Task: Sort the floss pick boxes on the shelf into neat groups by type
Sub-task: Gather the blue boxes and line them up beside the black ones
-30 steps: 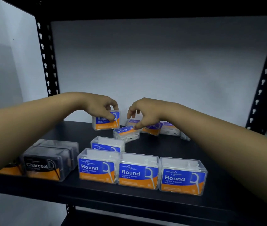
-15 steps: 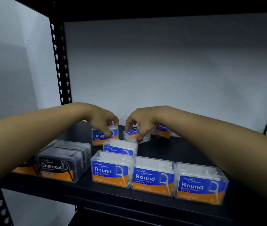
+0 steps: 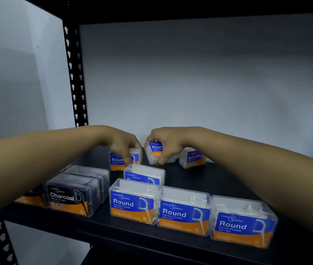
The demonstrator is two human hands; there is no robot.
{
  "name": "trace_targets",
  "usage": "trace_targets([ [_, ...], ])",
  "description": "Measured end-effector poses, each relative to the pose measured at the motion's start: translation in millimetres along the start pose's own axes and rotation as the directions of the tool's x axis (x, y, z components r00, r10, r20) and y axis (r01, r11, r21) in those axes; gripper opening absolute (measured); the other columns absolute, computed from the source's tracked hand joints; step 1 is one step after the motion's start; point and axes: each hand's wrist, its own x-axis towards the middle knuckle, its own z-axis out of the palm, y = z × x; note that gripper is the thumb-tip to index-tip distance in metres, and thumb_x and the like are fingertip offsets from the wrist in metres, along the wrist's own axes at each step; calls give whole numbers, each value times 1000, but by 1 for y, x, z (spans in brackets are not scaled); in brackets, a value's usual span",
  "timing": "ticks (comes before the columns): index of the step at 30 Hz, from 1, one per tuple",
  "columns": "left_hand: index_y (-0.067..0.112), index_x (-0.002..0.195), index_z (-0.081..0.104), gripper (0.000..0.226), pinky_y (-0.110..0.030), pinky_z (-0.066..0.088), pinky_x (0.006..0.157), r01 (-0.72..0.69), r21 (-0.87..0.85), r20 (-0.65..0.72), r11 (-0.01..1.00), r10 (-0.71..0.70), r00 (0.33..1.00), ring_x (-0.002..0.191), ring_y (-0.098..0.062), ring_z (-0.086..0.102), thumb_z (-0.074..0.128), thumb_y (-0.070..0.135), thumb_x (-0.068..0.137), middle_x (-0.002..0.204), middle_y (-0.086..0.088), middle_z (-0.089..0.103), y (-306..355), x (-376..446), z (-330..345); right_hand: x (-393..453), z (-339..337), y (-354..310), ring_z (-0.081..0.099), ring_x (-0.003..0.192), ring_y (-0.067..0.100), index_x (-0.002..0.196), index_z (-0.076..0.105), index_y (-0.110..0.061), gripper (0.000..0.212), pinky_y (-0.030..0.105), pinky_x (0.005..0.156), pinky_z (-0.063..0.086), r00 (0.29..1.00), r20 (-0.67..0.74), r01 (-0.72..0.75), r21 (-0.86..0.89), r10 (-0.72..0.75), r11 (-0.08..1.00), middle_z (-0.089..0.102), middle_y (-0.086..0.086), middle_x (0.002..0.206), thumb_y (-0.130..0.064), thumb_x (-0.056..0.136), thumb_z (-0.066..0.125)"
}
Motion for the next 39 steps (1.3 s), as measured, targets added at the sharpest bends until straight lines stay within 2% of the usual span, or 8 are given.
trace_targets([
  [3,17,121,66,40,-34,61,87,-5,-11,-1,1000,5,1000,103,-21,72,81,16,84,117,-3,73,-1,-1,-1,-3,-4,0,62,98,22,123,64,-18,60,39,85,57,996,-84,33,1,-33,999,56,3,118,-32,71,88],
  [10,21,119,71,41,-34,63,85,-49,-75,-120,996,39,992,103,-22,72,84,17,80,114,-2,76,0,-14,-17,-29,-31,6,59,78,10,111,51,-29,55,24,62,46,994,-111,19,101,-7,995,60,-10,93,-35,72,90],
  [14,22,109,71,34,-40,63,87,-60,-103,-156,993,43,987,99,-23,74,86,20,79,108,-2,77,9,-24,-28,-48,-40,6,64,82,12,105,57,-27,62,26,65,53,991,-132,-17,115,32,993,65,-11,94,-52,62,94],
  [21,22,109,71,33,-39,64,85,-115,-78,-179,990,100,979,95,-21,75,85,22,79,105,0,77,48,-35,-37,-77,-51,9,70,92,15,106,66,-29,50,32,73,62,992,-97,-59,171,77,983,72,-8,102,-44,68,93],
  [27,21,114,69,36,-39,63,87,-143,-13,-174,990,139,975,99,-22,74,83,23,82,113,-3,75,78,-33,-38,-104,-59,15,73,96,19,105,63,-35,42,42,73,66,991,9,-135,167,135,977,72,-5,109,-36,74,91],
  [32,20,111,71,34,-36,64,82,-167,-9,-163,986,163,973,97,-21,74,85,23,79,111,-3,76,99,-26,-34,-127,-60,22,74,91,18,104,66,-39,42,48,78,65,976,46,-216,116,212,969,74,-7,106,-42,71,92],
  [35,23,103,74,30,-38,64,84,-195,-31,-144,980,189,971,94,-20,75,87,21,77,107,-2,78,111,-24,-31,-140,-59,25,73,95,18,113,69,-37,43,44,85,63,961,93,-269,103,260,958,75,-6,111,-38,75,90],
  [39,26,98,75,26,-35,65,78,-224,-56,-122,973,216,969,92,-19,76,88,20,75,103,0,79,126,-21,-26,-151,-51,29,75,97,26,114,70,-34,41,53,85,63,926,162,-362,140,340,922,76,-1,109,-31,77,89],
])
